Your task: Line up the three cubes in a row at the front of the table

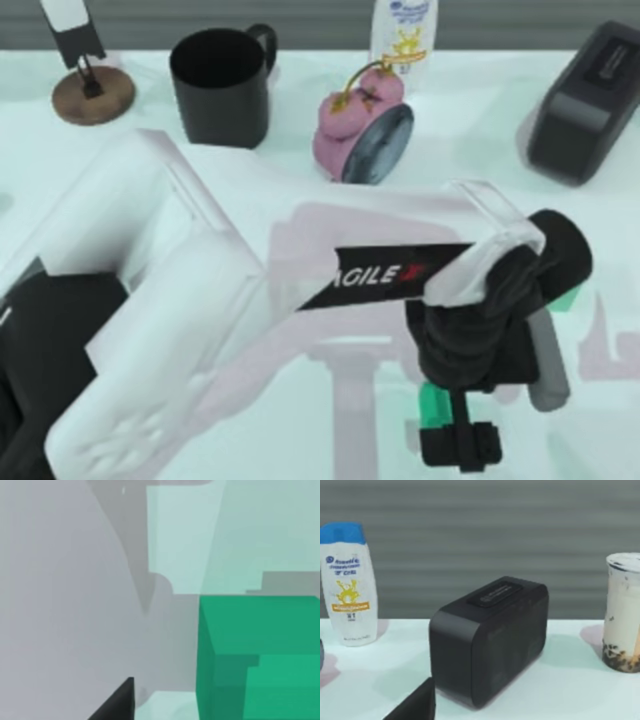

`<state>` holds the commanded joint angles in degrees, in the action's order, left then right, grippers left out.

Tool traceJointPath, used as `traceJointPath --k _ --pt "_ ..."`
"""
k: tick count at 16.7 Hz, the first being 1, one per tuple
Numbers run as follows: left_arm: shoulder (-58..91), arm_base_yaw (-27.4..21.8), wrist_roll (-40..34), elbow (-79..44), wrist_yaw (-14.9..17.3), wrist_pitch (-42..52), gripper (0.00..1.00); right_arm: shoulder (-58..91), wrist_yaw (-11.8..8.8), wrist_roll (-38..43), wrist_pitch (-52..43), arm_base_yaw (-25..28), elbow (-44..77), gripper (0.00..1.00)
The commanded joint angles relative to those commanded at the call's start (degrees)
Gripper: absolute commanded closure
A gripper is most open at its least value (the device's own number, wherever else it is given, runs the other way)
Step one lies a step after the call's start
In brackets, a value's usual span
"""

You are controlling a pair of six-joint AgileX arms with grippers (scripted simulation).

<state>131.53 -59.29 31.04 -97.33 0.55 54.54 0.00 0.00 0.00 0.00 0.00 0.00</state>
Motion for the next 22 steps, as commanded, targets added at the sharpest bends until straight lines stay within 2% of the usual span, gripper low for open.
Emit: traceJointPath --k 8,15,20,22 --pt "-0.31 0.08 0.08 -0.89 -0.03 1.0 0.0 0.0 0.0 0.0 0.0 0.0 0.0 0.0" --pt "-4.34 1.21 -0.07 -8.9 -0.04 13.25 0.0 0.0 0.0 0.0 0.0 0.0 0.0 0.0" --pt "-4.27 1.05 0.0 -8.81 -0.05 13.21 0.0 0.0 0.0 0.0 0.0 0.0 0.0 0.0" --pt "-4.97 3.04 0.79 -7.65 -0.11 12.78 0.0 0.0 0.0 0.0 0.0 0.0 0.0 0.0"
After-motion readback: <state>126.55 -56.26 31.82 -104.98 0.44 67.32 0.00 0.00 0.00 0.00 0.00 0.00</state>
